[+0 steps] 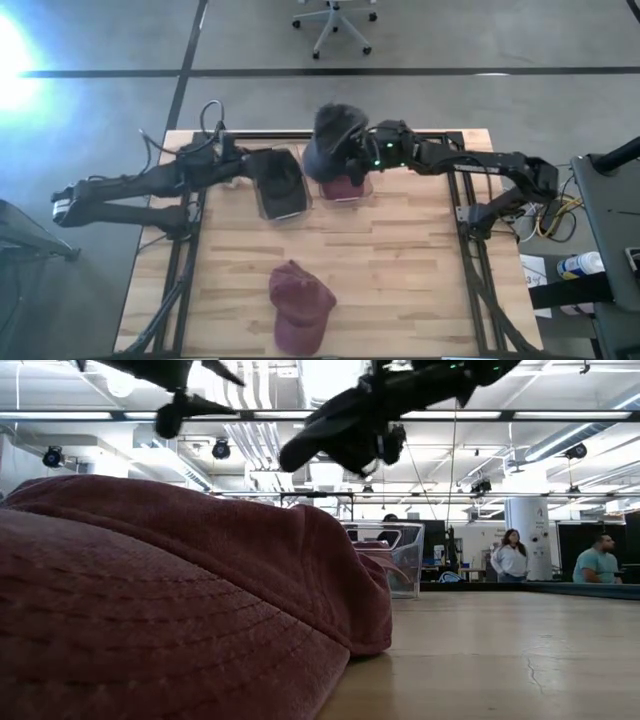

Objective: Pick & Place hat
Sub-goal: Put the black cap into the left transparent bin

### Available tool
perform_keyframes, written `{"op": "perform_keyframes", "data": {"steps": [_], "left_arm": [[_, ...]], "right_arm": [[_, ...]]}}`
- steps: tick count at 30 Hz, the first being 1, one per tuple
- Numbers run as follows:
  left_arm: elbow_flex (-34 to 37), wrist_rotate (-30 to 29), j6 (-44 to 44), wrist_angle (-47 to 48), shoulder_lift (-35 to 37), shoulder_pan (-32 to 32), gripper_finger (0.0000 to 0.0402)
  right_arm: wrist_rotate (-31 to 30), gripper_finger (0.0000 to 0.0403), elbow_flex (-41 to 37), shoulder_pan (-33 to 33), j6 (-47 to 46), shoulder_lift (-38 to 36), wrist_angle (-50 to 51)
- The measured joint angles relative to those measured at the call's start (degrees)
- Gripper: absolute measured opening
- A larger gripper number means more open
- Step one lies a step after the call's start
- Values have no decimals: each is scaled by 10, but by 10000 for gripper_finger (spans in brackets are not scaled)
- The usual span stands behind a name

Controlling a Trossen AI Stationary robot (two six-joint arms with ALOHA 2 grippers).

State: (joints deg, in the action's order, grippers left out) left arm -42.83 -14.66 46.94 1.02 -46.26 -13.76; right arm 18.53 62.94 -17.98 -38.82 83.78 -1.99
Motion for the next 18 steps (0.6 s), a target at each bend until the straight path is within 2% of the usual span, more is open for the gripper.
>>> {"op": "perform_keyframes", "data": {"steps": [3,8,13,18], "left_arm": [[-5,-37,-8,58,32,0,206],[-12,-58,-3,122,67,0,206],[-11,-60,10,137,75,0,206],[-12,-60,8,137,75,1,206]], "right_arm": [[54,13,31,7,19,47,8],[100,13,118,15,124,130,59],[101,13,212,9,204,214,170],[119,13,289,6,249,289,205]]}}
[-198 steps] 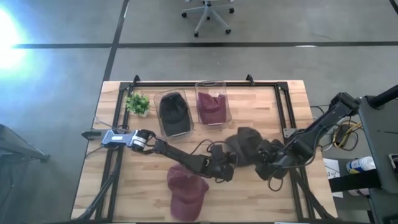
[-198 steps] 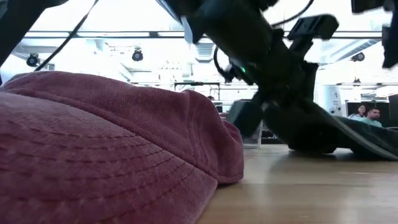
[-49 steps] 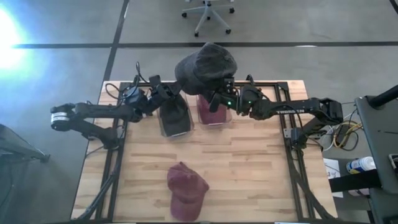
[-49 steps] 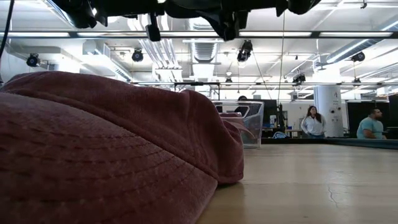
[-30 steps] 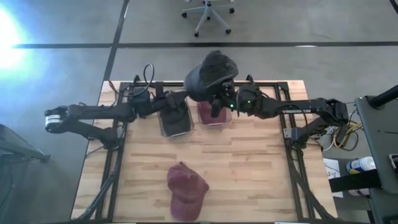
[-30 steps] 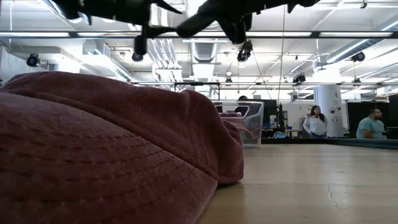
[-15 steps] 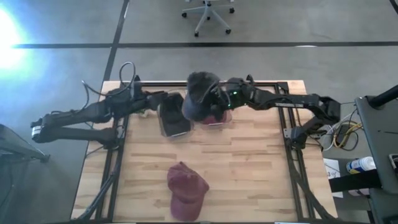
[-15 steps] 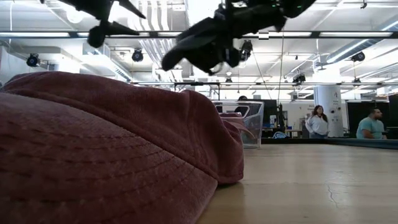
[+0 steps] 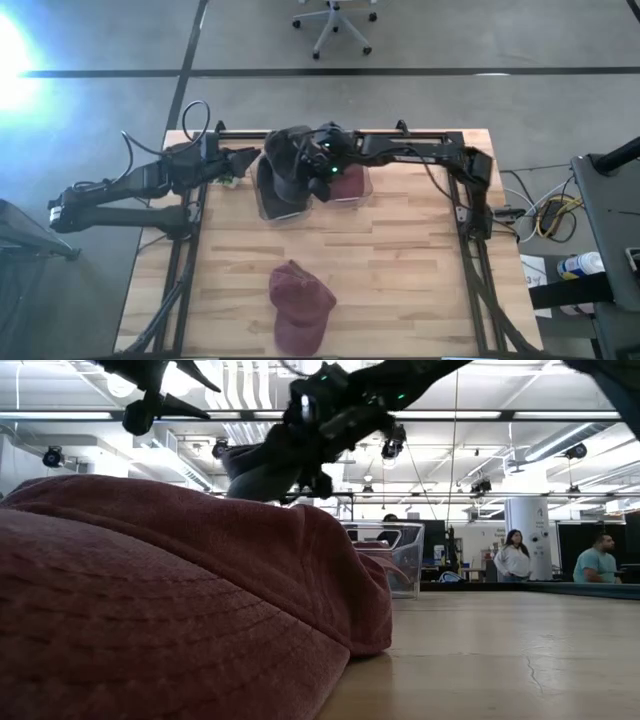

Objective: Pick & Place hat
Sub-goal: Put the black cap into the left transparent bin

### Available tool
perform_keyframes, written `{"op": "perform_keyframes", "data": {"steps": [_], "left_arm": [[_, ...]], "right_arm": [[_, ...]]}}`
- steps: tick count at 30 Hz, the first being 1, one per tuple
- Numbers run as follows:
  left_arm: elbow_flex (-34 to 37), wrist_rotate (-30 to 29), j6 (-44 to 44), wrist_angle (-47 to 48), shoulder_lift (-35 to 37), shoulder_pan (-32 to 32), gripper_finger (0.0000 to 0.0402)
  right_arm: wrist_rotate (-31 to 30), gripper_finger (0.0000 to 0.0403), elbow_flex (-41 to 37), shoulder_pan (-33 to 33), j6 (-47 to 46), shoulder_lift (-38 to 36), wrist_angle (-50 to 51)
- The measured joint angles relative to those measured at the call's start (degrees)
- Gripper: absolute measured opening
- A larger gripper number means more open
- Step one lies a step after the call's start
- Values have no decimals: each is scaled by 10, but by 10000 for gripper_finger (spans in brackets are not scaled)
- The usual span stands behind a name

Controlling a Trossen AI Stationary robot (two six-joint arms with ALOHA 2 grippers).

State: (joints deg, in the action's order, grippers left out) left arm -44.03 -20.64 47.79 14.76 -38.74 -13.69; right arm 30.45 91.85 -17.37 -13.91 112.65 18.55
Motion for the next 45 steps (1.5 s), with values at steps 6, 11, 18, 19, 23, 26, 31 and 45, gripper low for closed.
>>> {"op": "perform_keyframes", "data": {"steps": [6,11,18,19,23,26,31,45], "left_arm": [[0,-1,-8,23,0,0,206],[-2,-19,-15,68,0,0,206],[-2,-47,-42,120,-4,-1,206],[-2,-50,-44,126,-6,-1,206],[0,-58,-52,138,-12,-1,206],[2,-58,-58,144,-19,-1,206],[2,-58,-58,143,-36,-1,206],[2,-32,-70,87,-154,-1,206]], "right_arm": [[22,13,102,2,19,93,55],[45,13,191,0,60,164,130],[79,13,287,0,112,237,245],[89,13,295,1,114,244,261],[101,13,298,1,127,253,279],[101,13,291,1,132,252,274],[76,19,298,1,116,248,277],[33,172,308,2,110,206,315]]}}
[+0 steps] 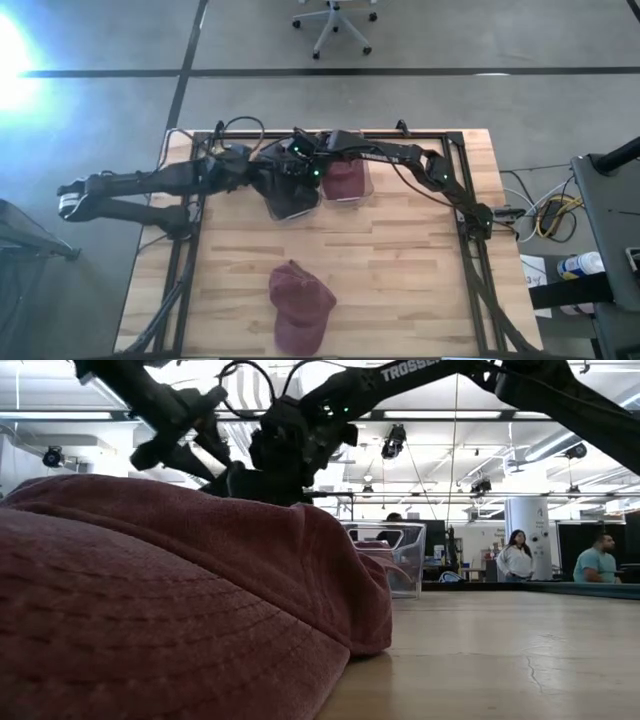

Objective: Pick & Place hat
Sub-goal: Put the black cap into the left transparent bin

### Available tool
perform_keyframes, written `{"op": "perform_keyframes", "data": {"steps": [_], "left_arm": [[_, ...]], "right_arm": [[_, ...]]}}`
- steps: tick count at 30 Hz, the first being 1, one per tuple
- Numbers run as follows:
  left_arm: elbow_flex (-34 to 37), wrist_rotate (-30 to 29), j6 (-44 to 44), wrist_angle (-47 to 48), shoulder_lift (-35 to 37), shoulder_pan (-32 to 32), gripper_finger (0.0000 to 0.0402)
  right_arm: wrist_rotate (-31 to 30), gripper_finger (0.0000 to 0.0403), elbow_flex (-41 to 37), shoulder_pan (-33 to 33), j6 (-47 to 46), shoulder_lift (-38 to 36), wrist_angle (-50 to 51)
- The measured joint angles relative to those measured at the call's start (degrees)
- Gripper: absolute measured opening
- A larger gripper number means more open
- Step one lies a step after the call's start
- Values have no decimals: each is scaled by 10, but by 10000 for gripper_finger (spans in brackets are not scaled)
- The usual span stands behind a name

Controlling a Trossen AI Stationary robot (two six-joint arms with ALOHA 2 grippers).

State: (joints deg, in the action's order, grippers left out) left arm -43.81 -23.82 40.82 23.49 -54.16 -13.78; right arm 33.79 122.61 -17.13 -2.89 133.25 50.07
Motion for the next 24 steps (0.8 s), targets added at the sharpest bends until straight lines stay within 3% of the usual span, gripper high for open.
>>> {"op": "perform_keyframes", "data": {"steps": [3,8,18,24], "left_arm": [[0,5,-3,-31,-29,0,206],[0,26,-1,-56,-62,0,206],[-5,25,3,-55,-49,-3,206],[-5,37,14,-72,-50,-1,206]], "right_arm": [[-38,193,0,0,11,-11,30],[-53,202,0,1,39,-36,85],[-75,203,0,4,103,-99,199],[-212,203,-1,10,120,-122,192]]}}
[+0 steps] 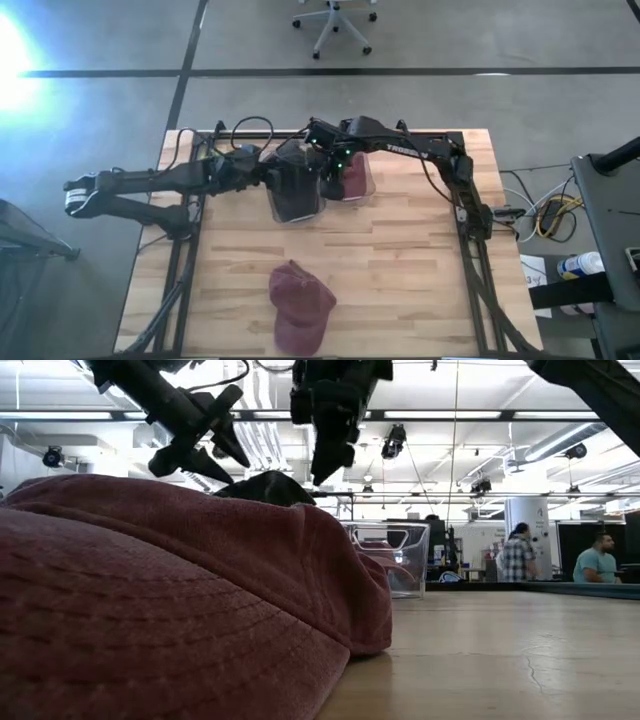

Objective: Pick & Place hat
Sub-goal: Put the black cap into the left transparent bin

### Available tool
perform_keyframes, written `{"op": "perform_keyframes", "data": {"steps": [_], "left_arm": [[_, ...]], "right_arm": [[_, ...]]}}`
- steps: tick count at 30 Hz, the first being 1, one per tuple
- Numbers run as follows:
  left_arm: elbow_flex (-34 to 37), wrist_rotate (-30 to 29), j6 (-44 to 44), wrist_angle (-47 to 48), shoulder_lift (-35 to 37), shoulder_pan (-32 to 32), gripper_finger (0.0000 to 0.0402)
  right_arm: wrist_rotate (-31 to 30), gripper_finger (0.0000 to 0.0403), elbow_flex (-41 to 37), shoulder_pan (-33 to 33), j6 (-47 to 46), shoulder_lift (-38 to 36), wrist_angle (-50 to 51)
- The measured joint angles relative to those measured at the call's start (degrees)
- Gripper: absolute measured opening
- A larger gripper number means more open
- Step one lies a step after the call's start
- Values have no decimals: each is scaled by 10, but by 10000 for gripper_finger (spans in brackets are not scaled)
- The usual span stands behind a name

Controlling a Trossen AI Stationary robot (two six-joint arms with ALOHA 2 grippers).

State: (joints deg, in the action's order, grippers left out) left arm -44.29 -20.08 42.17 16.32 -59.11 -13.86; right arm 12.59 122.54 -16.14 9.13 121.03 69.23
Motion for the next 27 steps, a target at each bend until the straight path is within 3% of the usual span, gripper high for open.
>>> {"op": "perform_keyframes", "data": {"steps": [3,7,18,27], "left_arm": [[0,10,3,-8,11,5,206],[-22,5,-4,14,38,14,206],[-38,-37,14,210,87,15,206],[-4,-49,15,171,63,14,206]], "right_arm": [[-52,203,0,0,-12,-11,-43],[-33,203,-8,-7,-30,-5,-115],[-28,203,-19,-32,-72,37,-249],[65,202,-36,-32,-99,84,-226]]}}
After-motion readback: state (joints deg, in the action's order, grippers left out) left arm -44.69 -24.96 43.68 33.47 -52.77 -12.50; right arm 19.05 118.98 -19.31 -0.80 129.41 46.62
